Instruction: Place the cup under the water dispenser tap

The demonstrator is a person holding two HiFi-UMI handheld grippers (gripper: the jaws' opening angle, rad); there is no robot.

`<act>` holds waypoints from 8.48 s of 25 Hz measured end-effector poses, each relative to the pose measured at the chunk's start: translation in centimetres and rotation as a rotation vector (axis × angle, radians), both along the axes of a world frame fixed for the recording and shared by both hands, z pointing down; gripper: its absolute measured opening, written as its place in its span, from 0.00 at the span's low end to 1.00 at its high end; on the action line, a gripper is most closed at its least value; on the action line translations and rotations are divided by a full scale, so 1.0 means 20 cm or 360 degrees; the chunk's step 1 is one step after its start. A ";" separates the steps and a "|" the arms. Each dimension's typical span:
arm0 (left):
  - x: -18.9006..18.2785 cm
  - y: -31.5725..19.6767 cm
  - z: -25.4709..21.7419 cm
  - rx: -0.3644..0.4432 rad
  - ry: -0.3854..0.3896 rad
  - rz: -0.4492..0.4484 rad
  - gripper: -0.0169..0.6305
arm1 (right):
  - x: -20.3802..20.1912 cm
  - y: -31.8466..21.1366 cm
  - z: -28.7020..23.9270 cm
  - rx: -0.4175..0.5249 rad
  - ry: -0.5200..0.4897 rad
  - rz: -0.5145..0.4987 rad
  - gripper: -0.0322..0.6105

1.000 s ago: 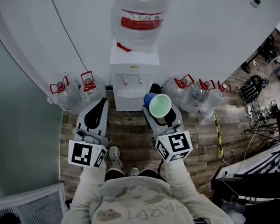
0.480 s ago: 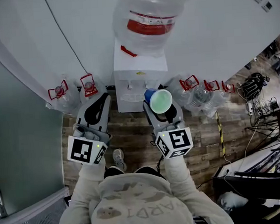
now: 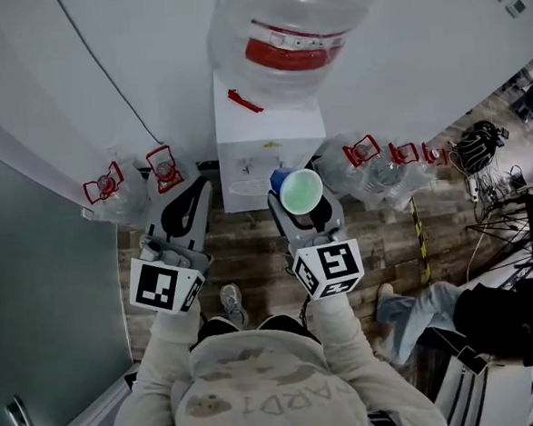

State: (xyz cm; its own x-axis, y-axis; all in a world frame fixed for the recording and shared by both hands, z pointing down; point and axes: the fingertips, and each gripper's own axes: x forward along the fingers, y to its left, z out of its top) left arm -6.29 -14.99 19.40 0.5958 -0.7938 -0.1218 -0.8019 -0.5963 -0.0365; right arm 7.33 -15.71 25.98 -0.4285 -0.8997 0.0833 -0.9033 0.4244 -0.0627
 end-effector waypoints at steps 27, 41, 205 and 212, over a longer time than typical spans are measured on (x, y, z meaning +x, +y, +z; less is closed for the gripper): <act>-0.10 -0.42 0.60 -0.0285 -0.0007 0.0144 0.04 | -0.19 -0.37 0.77 -0.0349 0.0039 0.0047 0.49; -0.10 -0.42 0.97 -0.0401 0.0002 0.0130 0.04 | -0.20 -0.47 1.31 -0.0452 0.0045 0.0038 0.48; 0.07 0.10 0.63 -0.0219 -0.0073 0.0063 0.04 | 0.13 0.09 0.74 -0.0252 -0.0010 0.0067 0.06; 0.11 0.20 0.50 -0.0227 -0.0094 0.0066 0.04 | 0.15 0.21 0.53 -0.0195 0.0036 0.0039 0.06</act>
